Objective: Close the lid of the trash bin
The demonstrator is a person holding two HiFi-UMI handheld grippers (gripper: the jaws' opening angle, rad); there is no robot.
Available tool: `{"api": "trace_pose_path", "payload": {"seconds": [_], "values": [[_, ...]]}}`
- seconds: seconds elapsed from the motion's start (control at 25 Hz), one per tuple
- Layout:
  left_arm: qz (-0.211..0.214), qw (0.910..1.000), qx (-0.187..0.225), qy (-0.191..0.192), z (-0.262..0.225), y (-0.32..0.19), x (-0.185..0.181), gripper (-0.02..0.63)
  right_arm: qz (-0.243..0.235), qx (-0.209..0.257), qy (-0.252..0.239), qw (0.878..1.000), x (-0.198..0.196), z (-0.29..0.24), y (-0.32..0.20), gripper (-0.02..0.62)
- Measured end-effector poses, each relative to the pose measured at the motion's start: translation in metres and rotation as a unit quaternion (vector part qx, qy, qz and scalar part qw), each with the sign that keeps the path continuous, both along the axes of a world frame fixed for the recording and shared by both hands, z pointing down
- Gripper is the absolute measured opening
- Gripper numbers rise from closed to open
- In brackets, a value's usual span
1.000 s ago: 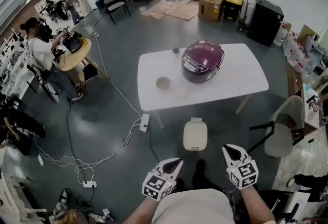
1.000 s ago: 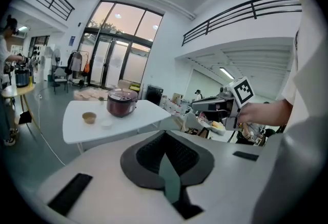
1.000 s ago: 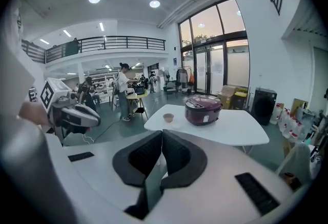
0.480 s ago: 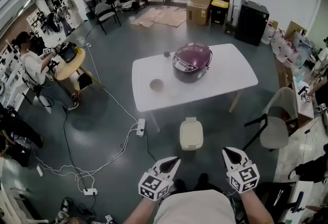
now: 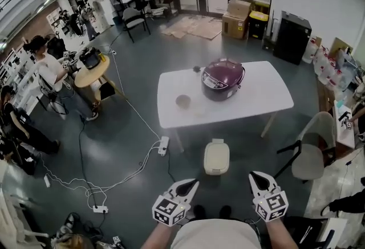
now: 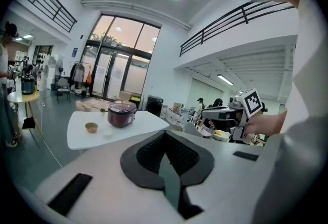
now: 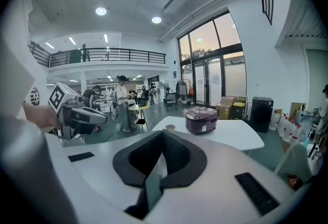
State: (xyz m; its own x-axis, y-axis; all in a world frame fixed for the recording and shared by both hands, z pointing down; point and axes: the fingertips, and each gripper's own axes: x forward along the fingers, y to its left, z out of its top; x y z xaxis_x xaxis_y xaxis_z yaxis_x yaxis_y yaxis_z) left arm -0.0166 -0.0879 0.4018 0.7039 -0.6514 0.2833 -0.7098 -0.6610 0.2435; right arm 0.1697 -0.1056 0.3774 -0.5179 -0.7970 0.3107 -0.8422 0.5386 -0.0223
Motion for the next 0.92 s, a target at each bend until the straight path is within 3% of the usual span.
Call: {"api": "trace_pose_path", "payload": {"seconds": [0.92], "values": [[-0.039, 0.9991, -0.004, 0.018, -0.014, -0.005, 0.012, 0.015, -0.037, 0.014, -0.004, 0.999, 0.011, -0.016, -0.015, 0.012]]}}
